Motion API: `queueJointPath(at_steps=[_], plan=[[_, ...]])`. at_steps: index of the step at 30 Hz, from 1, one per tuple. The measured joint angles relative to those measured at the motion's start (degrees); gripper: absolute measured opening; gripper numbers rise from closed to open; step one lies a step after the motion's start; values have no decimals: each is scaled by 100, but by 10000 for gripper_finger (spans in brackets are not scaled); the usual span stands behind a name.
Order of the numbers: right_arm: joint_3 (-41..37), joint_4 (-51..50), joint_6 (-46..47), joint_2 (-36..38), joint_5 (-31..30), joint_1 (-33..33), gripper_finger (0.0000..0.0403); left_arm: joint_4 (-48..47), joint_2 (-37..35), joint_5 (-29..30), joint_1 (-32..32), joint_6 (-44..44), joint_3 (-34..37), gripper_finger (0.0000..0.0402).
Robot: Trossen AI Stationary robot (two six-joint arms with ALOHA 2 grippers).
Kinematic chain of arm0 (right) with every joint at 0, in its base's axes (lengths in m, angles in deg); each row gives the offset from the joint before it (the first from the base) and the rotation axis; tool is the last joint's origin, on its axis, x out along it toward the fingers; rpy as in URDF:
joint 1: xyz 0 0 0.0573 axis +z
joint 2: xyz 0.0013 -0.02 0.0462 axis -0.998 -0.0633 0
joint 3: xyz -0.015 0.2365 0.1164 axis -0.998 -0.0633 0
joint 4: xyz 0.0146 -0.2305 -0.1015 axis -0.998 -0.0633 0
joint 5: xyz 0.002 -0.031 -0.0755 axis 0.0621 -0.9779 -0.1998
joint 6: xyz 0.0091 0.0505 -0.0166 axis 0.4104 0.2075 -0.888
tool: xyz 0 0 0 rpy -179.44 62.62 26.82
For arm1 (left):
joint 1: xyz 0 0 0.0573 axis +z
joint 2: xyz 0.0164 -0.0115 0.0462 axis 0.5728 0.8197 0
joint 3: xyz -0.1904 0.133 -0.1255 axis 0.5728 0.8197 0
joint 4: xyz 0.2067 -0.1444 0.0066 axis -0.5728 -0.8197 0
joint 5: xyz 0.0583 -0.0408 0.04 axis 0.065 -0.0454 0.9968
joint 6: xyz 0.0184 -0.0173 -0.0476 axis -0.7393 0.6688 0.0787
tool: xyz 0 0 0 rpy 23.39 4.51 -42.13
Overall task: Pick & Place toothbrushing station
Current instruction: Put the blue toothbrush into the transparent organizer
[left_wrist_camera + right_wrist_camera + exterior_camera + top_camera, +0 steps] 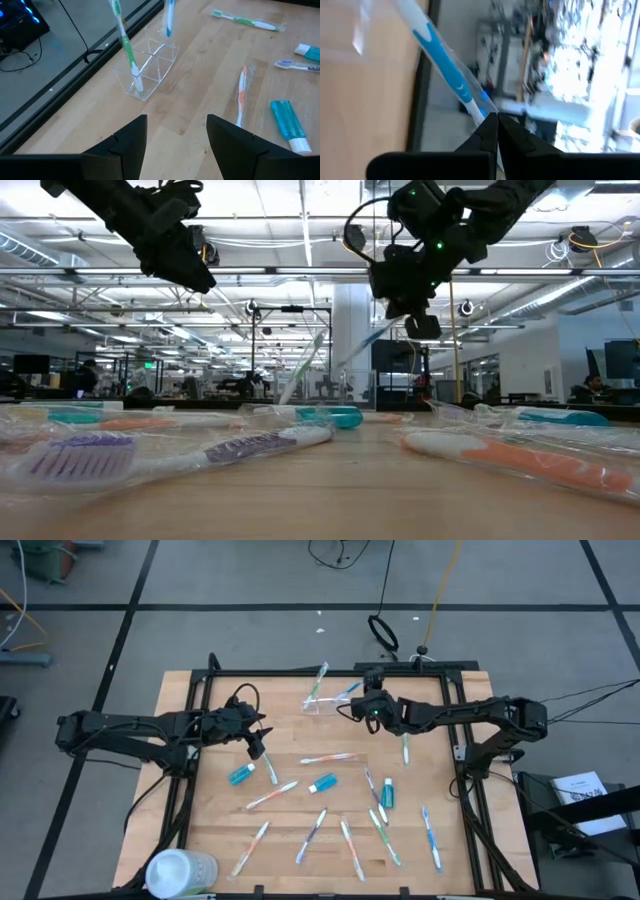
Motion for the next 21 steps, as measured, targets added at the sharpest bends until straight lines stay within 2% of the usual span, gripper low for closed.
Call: queueJointPath(at_steps=[4, 15, 21], plan=[[-8, 102, -98, 0, -449, -2, 0, -1, 0, 1, 0, -2, 0, 212], [-8, 288, -522, 0, -210, 11, 0, -1, 0, 1, 0, -14, 0, 212], [-8, 272, -3, 0, 789, -11, 0, -1, 0, 1, 0, -13, 0, 212]])
